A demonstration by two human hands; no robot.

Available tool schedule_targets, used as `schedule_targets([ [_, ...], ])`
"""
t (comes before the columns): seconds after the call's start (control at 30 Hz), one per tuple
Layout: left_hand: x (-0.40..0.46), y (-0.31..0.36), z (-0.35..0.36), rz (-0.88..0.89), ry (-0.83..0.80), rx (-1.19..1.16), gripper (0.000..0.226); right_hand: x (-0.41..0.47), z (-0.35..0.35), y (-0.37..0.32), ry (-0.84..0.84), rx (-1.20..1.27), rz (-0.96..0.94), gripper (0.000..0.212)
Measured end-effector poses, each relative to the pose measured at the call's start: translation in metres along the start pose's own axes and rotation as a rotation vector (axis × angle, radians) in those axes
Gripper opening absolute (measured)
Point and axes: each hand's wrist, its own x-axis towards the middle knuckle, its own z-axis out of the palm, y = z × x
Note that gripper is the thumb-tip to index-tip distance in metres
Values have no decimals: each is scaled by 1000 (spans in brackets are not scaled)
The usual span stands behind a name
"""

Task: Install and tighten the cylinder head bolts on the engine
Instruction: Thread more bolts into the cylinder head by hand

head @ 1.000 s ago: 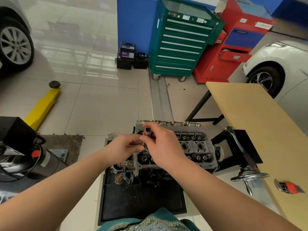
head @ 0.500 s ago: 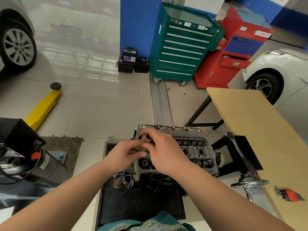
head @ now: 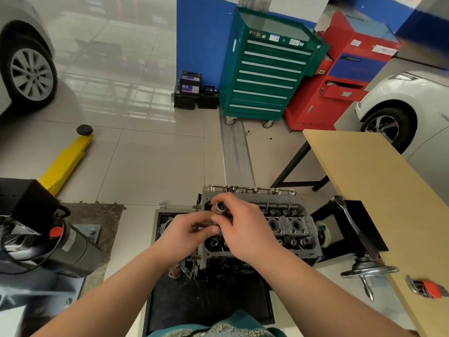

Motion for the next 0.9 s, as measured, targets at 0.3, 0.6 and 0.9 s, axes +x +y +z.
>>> schedule_targets([
  [0.3, 0, -1, -1, 33, 64, -22, 27, 1, 4, -3, 71, -86, 39, 28],
  [0.6, 1, 3, -11, 185, 28, 285, 41, 3, -25, -8, -165, -138, -172, 35],
  [0.9, 0, 10, 1, 183, 143, 236, 24, 1, -27, -23, -64, -405, -164, 45],
])
